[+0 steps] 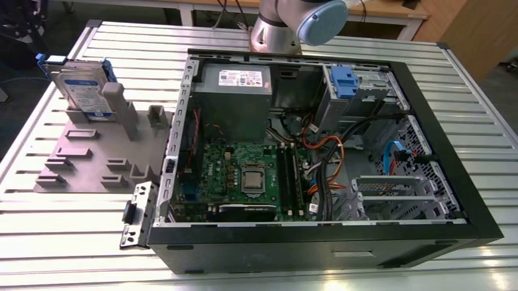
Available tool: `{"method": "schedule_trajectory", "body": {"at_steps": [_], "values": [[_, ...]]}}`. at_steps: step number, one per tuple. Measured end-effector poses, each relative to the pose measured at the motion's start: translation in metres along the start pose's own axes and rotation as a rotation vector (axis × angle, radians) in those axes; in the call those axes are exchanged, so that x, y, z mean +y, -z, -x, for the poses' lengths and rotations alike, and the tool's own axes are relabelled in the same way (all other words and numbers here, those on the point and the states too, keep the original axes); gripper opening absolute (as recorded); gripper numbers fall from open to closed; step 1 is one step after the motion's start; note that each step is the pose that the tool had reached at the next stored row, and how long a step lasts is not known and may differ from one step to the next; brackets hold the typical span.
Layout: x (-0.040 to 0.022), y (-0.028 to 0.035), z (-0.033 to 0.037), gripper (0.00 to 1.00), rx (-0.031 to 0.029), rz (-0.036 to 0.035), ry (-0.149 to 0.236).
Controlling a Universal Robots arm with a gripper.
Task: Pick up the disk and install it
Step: 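Pick up the disk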
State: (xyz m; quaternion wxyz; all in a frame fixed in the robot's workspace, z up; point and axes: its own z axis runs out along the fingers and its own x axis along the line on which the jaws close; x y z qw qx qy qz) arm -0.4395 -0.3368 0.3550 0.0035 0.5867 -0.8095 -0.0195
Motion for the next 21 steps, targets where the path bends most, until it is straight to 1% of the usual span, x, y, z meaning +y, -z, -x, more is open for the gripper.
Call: {"method": "schedule_trajectory", "body": {"at_steps": [2,5,12,14,15,17,18,19,20,21], "values": [[0.0000,-0.0001,0.0000,0.11,0.0005,0.0004,0.019],[0.0000,-0.0001,0.0000,0.11,0.0002,0.0010,0.035],[-0.0001,-0.0001,-0.0001,0.11,0.0002,0.0010,0.039],[-0.0001,-0.0005,0.0000,0.23,0.0001,0.0009,0.040],[-0.0001,-0.0010,0.0003,0.23,0.0000,0.0007,0.041],[0.0000,-0.0023,0.0009,0.35,0.0003,0.0006,0.047],[0.0000,-0.0034,0.0012,0.35,0.0004,0.0005,0.052],[0.0001,-0.0049,0.0017,0.41,0.0006,0.0005,0.058],[0.0002,-0.0067,0.0021,0.41,0.0007,0.0004,0.064],[0.0003,-0.0085,0.0025,0.47,0.0009,0.0003,0.070]]}}
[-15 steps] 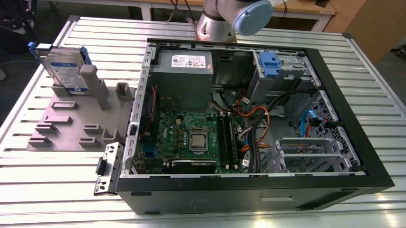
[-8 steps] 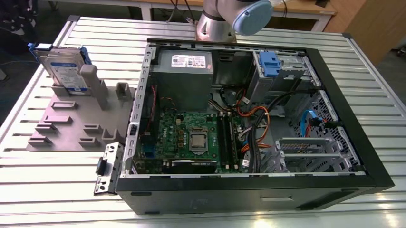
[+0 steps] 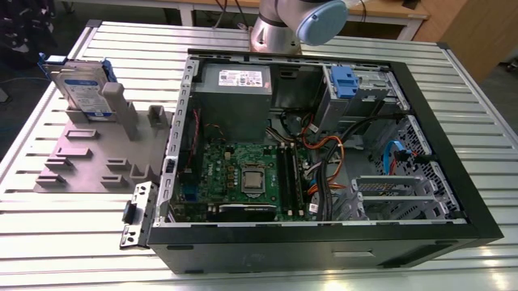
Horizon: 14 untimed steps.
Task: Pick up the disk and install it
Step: 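Pick up the disk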
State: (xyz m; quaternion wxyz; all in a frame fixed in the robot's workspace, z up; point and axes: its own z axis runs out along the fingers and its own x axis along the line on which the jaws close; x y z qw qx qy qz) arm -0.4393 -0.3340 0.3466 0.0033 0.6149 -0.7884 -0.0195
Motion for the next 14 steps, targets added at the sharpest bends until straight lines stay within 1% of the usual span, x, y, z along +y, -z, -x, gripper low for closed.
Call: {"method": "schedule_trajectory", "body": {"at_steps": [3,9,12,14], "values": [[0.0004,-0.0051,0.0025,0.47,0.0002,0.0003,0.009],[0.0025,-0.0123,0.0116,0.47,0.0006,0.0003,0.025],[0.0025,-0.0164,0.0123,0.47,0.0015,0.0006,0.053],[0.0025,-0.0191,0.0122,0.47,0.0024,0.0010,0.078]]}}
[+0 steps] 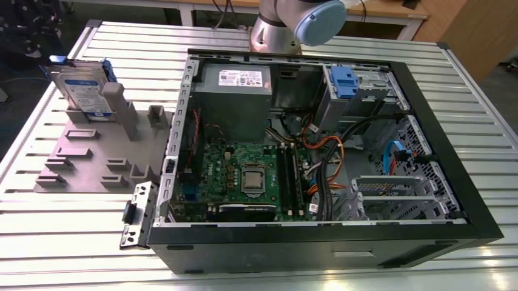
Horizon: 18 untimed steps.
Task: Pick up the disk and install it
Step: 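Pick up the disk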
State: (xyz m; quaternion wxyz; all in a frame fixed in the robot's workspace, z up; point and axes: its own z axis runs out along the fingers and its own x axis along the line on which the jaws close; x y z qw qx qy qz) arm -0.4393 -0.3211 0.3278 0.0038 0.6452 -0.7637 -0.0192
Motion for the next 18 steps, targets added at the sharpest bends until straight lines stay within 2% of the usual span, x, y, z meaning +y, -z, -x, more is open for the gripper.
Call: {"method": "schedule_trajectory", "body": {"at_steps": [3,7,8,14,18], "values": [[0.0012,-0.0047,-0.0003,0.47,0.0007,0.0005,0.020],[0.0019,-0.0114,-0.0006,0.49,0.0010,0.0005,0.027],[0.0021,-0.0131,-0.0006,0.55,0.0009,0.0003,0.027],[0.0023,-0.0195,-0.0009,0.55,0.0016,-0.0052,0.056],[0.0022,-0.0252,-0.0010,0.55,0.0017,-0.0053,0.058]]}}
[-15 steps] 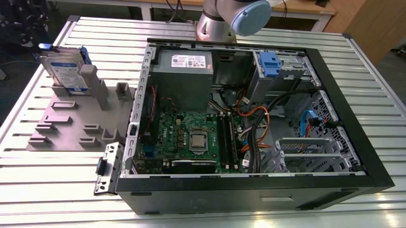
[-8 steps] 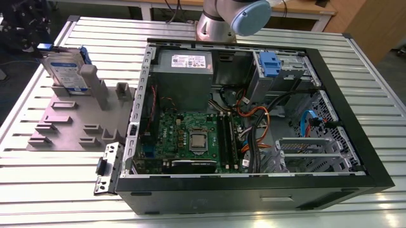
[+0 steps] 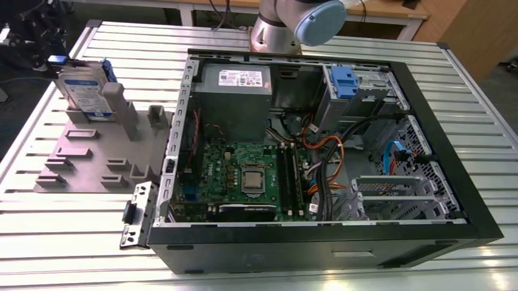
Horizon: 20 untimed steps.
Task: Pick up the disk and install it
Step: 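Pick up the disk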
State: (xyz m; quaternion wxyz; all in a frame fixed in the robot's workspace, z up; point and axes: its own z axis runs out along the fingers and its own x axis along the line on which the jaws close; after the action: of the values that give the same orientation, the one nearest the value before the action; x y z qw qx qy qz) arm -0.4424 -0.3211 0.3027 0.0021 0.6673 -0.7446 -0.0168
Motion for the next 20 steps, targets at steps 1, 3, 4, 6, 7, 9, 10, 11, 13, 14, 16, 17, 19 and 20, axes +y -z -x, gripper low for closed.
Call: {"method": "schedule_trajectory", "body": {"at_steps": [1,3,4,6,7,9,10,11,13,14,16,17,19,20], "values": [[0.0000,-0.0016,-0.0001,0.55,0.0000,0.0000,0.000],[-0.0001,-0.0040,-0.0002,0.55,0.0000,-0.0001,0.001],[-0.0002,-0.0044,-0.0003,0.55,0.0000,0.0000,0.001],[-0.0002,-0.0045,-0.0003,0.55,0.0002,0.0003,0.001],[-0.0002,-0.0046,-0.0003,0.55,0.0006,-0.0001,0.001],[-0.0002,-0.0051,-0.0003,0.53,0.0006,-0.0016,0.001],[-0.0002,-0.0054,-0.0003,0.46,0.0005,-0.0026,0.001],[-0.0003,-0.0060,-0.0003,0.46,0.0005,-0.0034,0.003],[-0.0003,-0.0071,-0.0004,0.46,0.0015,-0.0041,0.017],[-0.0003,-0.0079,-0.0004,0.46,0.0017,-0.0052,0.022],[-0.0003,-0.0092,-0.0004,0.46,0.0030,-0.0066,0.025],[-0.0004,-0.0097,-0.0005,0.46,0.0037,-0.0069,0.026],[-0.0001,-0.0107,-0.0007,0.46,0.0044,-0.0074,0.029],[0.0000,-0.0112,-0.0007,0.46,0.0044,-0.0077,0.030]]}}
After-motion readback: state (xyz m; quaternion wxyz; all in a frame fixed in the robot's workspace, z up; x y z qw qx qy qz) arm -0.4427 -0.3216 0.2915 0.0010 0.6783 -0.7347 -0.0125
